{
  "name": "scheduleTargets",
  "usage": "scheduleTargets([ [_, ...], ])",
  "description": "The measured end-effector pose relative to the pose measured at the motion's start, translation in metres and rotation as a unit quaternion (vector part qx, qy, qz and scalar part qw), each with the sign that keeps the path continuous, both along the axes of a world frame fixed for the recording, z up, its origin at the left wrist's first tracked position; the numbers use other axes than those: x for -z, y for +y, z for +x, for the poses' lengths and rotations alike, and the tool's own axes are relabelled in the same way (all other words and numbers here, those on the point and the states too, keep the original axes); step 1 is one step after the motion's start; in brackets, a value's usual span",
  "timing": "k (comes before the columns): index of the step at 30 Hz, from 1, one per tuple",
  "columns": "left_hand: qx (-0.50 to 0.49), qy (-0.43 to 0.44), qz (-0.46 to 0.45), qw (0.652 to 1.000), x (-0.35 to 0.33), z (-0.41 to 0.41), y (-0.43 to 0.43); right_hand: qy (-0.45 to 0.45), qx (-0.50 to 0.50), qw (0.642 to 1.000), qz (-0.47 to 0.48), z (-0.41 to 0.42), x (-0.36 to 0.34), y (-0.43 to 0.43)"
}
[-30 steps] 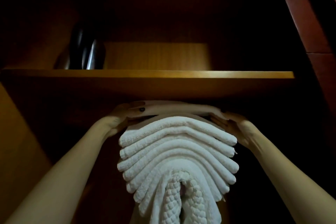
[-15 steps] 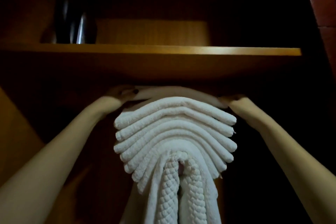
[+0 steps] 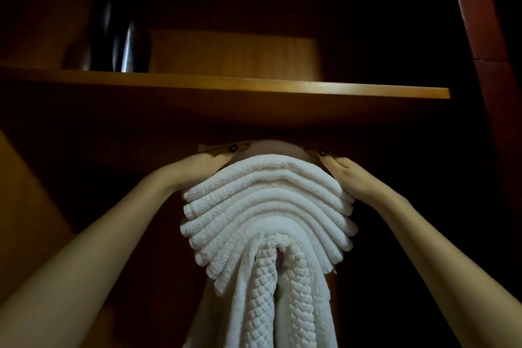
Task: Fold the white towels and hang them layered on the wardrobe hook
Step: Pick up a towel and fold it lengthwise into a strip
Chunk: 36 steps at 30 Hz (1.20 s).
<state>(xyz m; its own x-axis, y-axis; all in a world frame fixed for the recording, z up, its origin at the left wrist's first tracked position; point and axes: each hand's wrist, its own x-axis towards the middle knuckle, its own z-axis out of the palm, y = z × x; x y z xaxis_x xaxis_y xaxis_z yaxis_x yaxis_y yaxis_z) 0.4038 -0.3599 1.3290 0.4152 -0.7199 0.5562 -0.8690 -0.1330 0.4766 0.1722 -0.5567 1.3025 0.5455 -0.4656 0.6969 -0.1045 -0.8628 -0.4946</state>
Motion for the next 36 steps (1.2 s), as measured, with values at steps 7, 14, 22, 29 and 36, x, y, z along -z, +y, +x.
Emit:
scheduleTargets([
  [7,0.062,-0.144,-0.101,0.982,0.007,-0.021,0.026,-0.035,0.071,0.986,-0.148,-0.016,-0.001,0.041],
  [14,0.022,-0.241,-0.096,0.965,0.035,-0.058,0.090,0.019,0.043,0.963,-0.267,-0.046,0.021,0.123],
  [22,-0.097,-0.326,0.035,0.940,0.151,-0.112,0.201,0.146,0.008,0.948,-0.283,-0.077,0.124,0.223],
  [29,-0.181,-0.282,0.100,0.937,0.290,-0.157,0.361,0.209,-0.063,0.937,-0.272,-0.075,0.232,0.333],
  [36,-0.312,-0.209,0.187,0.907,0.401,-0.188,0.532,0.232,-0.205,0.912,-0.270,-0.037,0.337,0.469],
])
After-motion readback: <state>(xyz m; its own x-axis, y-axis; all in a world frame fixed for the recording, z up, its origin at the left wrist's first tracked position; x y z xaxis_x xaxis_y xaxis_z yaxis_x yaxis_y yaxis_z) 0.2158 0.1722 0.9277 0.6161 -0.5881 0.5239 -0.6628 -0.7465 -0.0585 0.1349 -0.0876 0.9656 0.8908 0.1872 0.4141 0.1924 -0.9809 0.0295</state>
